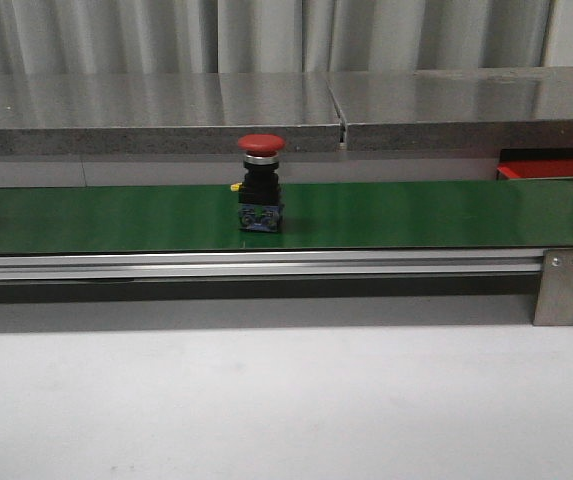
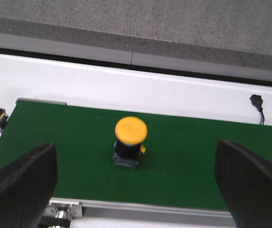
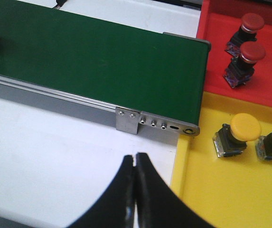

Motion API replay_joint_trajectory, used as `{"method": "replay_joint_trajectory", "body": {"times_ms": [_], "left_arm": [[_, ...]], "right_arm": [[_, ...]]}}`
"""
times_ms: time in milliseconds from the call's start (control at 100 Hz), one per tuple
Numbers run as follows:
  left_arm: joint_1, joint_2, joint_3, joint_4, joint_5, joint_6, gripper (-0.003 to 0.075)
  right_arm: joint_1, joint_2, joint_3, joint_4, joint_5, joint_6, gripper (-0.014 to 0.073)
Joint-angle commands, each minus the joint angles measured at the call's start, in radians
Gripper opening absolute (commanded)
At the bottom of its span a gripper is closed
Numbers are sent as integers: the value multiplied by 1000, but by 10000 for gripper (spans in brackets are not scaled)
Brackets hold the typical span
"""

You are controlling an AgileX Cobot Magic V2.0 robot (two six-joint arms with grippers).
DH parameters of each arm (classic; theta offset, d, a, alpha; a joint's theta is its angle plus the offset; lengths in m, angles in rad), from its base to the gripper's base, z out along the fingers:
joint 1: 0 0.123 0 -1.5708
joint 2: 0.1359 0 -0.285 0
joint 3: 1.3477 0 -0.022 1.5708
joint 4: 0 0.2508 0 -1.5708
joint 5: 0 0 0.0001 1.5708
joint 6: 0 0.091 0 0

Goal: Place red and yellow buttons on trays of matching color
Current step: 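Move the right gripper to the belt's end and grasp the red button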

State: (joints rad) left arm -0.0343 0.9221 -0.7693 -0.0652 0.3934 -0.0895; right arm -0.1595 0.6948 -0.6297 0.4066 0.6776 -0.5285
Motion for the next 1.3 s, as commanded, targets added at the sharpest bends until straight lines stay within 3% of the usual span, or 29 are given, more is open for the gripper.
{"method": "replay_joint_trajectory", "body": {"times_ms": [0, 90, 200, 300, 430, 480, 1160, 1230, 1290], "left_arm": [[-9, -94, 58, -15, -67, -1, 638], [-9, -182, 129, -19, -60, -1, 628], [-9, -274, 197, -34, -48, -1, 535], [-9, -343, 223, -41, -24, -1, 372], [-9, -381, 237, -41, 33, -1, 71], [-9, -381, 239, -41, 42, -1, -13], [-9, -381, 243, -41, 61, -1, -19], [-9, -381, 243, -41, 61, -1, -19], [-9, -381, 243, -41, 61, -1, -19]], "right_arm": [[1, -6, -23, 17, -55, -10, -68], [1, -6, -23, 17, -55, -10, -68], [1, -6, -23, 17, -55, -10, -68], [1, -6, -23, 17, -55, -10, -68], [1, -6, -23, 17, -56, -10, -68], [1, -6, -23, 17, -55, -10, -68], [1, -5, -23, 17, -52, -10, -64], [1, -5, -23, 17, -37, -10, -30], [1, -5, -23, 17, -24, -10, 55]]}}
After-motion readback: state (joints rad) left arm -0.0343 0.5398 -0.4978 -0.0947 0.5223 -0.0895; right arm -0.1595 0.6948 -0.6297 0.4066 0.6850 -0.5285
